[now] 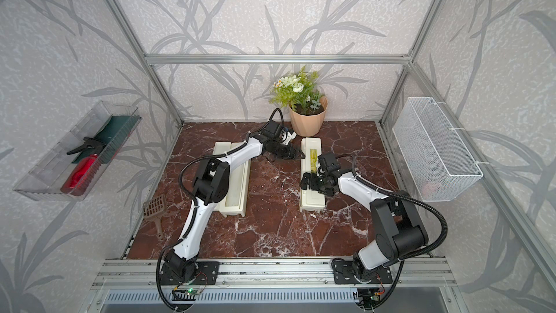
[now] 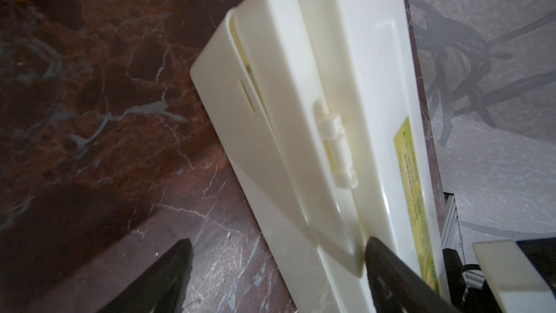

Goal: Put plastic wrap rolls into dispensers
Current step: Close the lid on the plastic wrap cutting box.

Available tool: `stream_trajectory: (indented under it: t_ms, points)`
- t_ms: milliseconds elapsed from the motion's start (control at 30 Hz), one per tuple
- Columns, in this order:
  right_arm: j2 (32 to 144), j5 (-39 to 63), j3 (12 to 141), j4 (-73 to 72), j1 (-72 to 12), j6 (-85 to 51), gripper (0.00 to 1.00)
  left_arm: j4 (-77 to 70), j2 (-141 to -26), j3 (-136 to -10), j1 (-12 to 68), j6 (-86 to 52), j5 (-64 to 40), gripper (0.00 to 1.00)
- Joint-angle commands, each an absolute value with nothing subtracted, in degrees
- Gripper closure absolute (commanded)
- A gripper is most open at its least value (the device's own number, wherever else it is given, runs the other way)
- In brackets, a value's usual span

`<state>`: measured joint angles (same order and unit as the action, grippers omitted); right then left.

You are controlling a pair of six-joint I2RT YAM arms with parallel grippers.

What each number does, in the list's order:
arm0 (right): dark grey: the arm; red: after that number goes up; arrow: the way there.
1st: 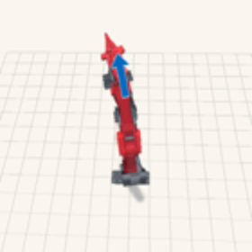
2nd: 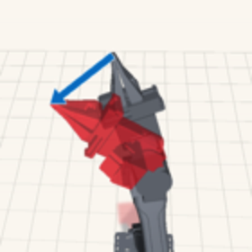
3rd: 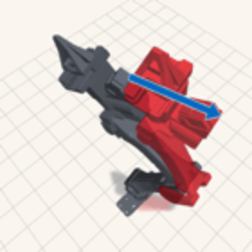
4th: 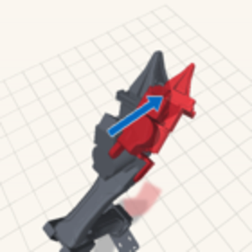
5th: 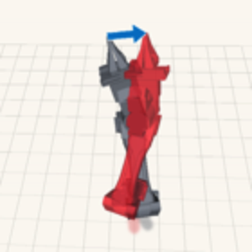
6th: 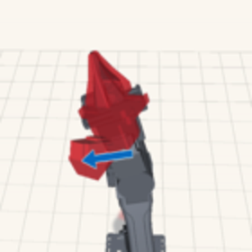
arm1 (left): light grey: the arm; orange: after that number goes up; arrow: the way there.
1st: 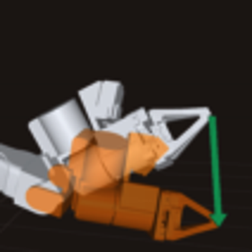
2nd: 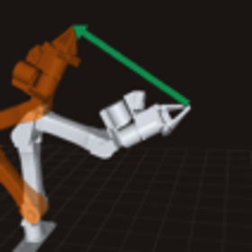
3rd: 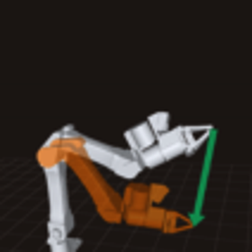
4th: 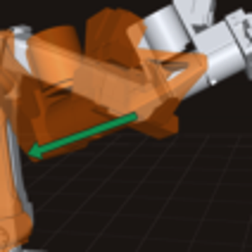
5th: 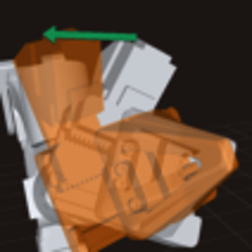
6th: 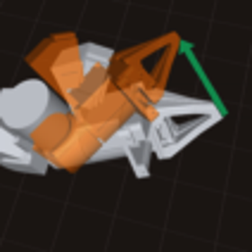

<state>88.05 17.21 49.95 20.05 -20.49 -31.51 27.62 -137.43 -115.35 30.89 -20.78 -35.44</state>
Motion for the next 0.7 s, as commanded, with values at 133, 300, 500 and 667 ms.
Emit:
stream_trajectory:
  t_ms: [133, 300, 500, 667]
  points:
    - [85.5, 22.8, 51.2, 22.2, -20.3, -32.7, 0.01, 30.9, -136.5, -115.7, 29.7, -19.7, -32.7, 0.1]
    - [83.5, 25.3, 50.9, 23.3, -20.3, -32.5, 0.01, 31.0, -135.8, -116.8, 29.4, -19.3, -32.6, 0.07]
    - [82.6, 26.1, 51.8, 25.4, -19.8, -32.1, 0.01, 29.4, -133.5, -115.3, 29.1, -20.0, -32.8, 0.05]
    - [81.6, 26.0, 51.2, 25.8, -19.5, -31.8, 0.01, 28.2, -131.7, -114.2, 28.8, -20.0, -33.7, 0.04]
